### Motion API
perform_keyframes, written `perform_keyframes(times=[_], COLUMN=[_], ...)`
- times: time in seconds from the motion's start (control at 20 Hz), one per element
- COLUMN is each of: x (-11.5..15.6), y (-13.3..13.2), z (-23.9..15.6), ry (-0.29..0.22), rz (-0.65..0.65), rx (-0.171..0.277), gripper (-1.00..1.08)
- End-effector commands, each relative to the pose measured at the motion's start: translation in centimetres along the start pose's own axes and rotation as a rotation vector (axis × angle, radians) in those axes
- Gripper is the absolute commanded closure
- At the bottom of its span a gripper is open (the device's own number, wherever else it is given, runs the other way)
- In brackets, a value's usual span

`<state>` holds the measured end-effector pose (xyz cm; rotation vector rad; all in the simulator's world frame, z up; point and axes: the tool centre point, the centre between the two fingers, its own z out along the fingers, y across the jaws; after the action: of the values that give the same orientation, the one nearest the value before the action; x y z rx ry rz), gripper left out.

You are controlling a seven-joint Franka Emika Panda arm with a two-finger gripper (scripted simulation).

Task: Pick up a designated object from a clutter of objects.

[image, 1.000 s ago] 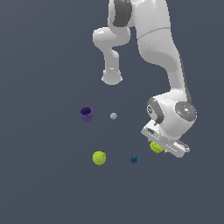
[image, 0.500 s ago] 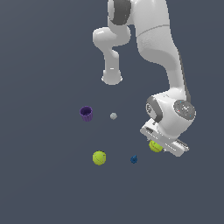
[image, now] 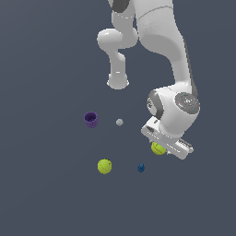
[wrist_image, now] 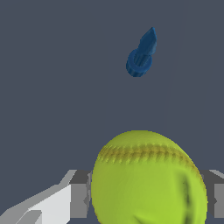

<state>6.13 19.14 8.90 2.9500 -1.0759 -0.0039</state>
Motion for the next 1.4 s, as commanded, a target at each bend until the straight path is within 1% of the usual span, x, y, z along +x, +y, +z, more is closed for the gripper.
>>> perform_keyframes(times=[0.0, 1.0, 1.35], x=[0.7, 8.0, 10.3], y=[1.4, 16.3, 20.4], z=[-1.8, -20.3, -25.8], ry=[0.002, -0.001, 0.0], rz=[0.001, 0.001, 0.001], rx=[0.002, 0.005, 0.004], gripper=[1.08, 1.08, 1.08])
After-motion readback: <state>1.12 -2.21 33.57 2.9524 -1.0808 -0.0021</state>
